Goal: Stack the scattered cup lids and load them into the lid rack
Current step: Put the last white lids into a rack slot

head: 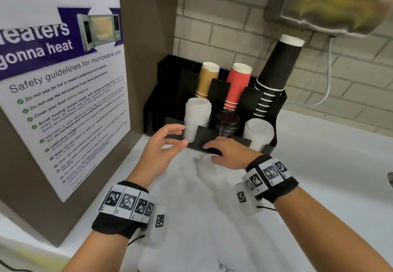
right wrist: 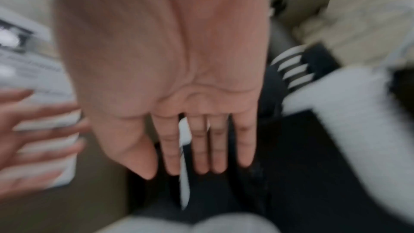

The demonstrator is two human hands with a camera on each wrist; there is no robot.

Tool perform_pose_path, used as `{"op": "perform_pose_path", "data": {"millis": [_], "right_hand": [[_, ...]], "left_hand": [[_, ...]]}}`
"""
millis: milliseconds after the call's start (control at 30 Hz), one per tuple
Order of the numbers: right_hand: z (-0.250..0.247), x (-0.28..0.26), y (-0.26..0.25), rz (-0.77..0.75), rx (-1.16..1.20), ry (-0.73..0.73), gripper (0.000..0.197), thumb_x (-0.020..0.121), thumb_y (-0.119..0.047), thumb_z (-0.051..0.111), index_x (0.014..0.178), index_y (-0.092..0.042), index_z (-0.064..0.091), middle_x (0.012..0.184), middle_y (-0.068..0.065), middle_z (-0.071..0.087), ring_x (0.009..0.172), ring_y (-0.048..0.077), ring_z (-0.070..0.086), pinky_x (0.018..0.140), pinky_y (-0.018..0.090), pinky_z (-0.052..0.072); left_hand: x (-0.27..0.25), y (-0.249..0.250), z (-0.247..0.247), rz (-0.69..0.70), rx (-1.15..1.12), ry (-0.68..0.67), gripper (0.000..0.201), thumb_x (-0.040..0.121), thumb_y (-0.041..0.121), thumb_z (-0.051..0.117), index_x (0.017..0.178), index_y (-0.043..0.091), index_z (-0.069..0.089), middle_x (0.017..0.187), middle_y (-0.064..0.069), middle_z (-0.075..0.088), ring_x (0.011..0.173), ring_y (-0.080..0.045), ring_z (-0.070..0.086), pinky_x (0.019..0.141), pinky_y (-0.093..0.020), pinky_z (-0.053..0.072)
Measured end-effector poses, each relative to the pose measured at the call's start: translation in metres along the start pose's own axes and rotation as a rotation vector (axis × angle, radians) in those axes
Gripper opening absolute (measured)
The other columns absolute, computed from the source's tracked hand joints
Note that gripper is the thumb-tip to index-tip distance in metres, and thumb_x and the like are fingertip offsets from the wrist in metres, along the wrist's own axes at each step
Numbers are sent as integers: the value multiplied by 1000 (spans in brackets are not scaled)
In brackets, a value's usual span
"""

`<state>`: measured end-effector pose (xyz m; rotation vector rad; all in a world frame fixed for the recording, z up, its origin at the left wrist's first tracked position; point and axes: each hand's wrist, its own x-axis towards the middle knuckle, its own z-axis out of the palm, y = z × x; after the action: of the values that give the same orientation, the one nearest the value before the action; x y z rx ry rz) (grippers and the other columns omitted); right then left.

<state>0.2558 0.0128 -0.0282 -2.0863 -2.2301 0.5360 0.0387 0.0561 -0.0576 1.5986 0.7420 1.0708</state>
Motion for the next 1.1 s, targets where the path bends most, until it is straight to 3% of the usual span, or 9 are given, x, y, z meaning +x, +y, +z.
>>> {"op": "perform_pose_path", "data": {"millis": [167, 333, 433, 533, 633, 733, 867, 1000, 1100], "right_hand": [[31, 18, -6, 188, -220, -240, 86, 79, -51, 70, 149, -33, 24, 136, 11, 37, 128, 34, 38, 103, 45, 41], [40, 28, -2, 258, -179, -291, 86, 72, -51, 76, 145, -37, 31, 128, 14, 38, 118, 35, 46, 98, 44, 46], [40, 26, 1, 270, -103, -282, 82, 70, -49, 77, 140, -40, 35, 118, 7, 37, 113, 32, 48, 96, 40, 47], [31, 13, 2, 185, 85, -146, 69, 73, -41, 78, 133, -37, 45, 115, 3, 47, 112, 23, 52, 89, 29, 45], [15, -13, -8, 40, 589, 144, 60, 71, -36, 79, 122, -46, 49, 116, -7, 57, 104, 15, 58, 80, 20, 49], [5, -42, -24, -77, 950, 326, 69, 64, -38, 80, 123, -48, 47, 116, -3, 62, 102, 16, 64, 82, 26, 54], [7, -66, -33, -143, 1054, 416, 71, 66, -32, 82, 127, -38, 47, 120, -1, 61, 107, 19, 63, 89, 37, 54], [4, -78, -31, -128, 1067, 439, 70, 68, -31, 81, 130, -37, 48, 121, -2, 62, 108, 18, 63, 90, 37, 52], [3, -83, -28, -119, 1036, 441, 69, 69, -32, 81, 131, -38, 50, 126, -3, 61, 118, 17, 58, 99, 43, 49]], "left_hand": [[-2, 0, 1, -11, -15, -14, 30, 87, 16, 69, 109, 36, 62, 112, 12, 61, 87, 0, 64, 74, -7, 44], [-5, -1, -4, -26, -15, -9, 30, 88, 18, 69, 108, 38, 62, 113, 12, 61, 90, -2, 64, 73, -6, 44], [-5, 0, -4, -27, -21, -5, 29, 88, 17, 69, 109, 36, 63, 113, 12, 62, 90, -3, 64, 74, -7, 44], [-6, 4, -1, -39, -15, -51, 32, 87, 17, 70, 111, 37, 61, 114, 13, 61, 93, -2, 64, 75, -11, 45], [-8, 10, 4, -92, -28, -189, 58, 72, 31, 83, 122, 41, 56, 124, 16, 57, 108, -2, 60, 79, -16, 50], [-9, 20, 15, -76, -111, -367, 89, 60, 34, 90, 134, 49, 45, 135, 21, 49, 118, -2, 56, 88, -26, 54], [-10, 28, 33, 4, -199, -427, 91, 65, 23, 88, 141, 44, 42, 139, 20, 48, 121, -10, 58, 86, -26, 55], [-9, 26, 42, 40, -226, -433, 89, 63, 24, 89, 138, 44, 45, 142, 19, 46, 125, -10, 54, 96, -29, 52], [-9, 27, 47, 66, -226, -426, 85, 60, 28, 91, 132, 46, 48, 131, 21, 52, 116, -12, 61, 87, -31, 56]]}}
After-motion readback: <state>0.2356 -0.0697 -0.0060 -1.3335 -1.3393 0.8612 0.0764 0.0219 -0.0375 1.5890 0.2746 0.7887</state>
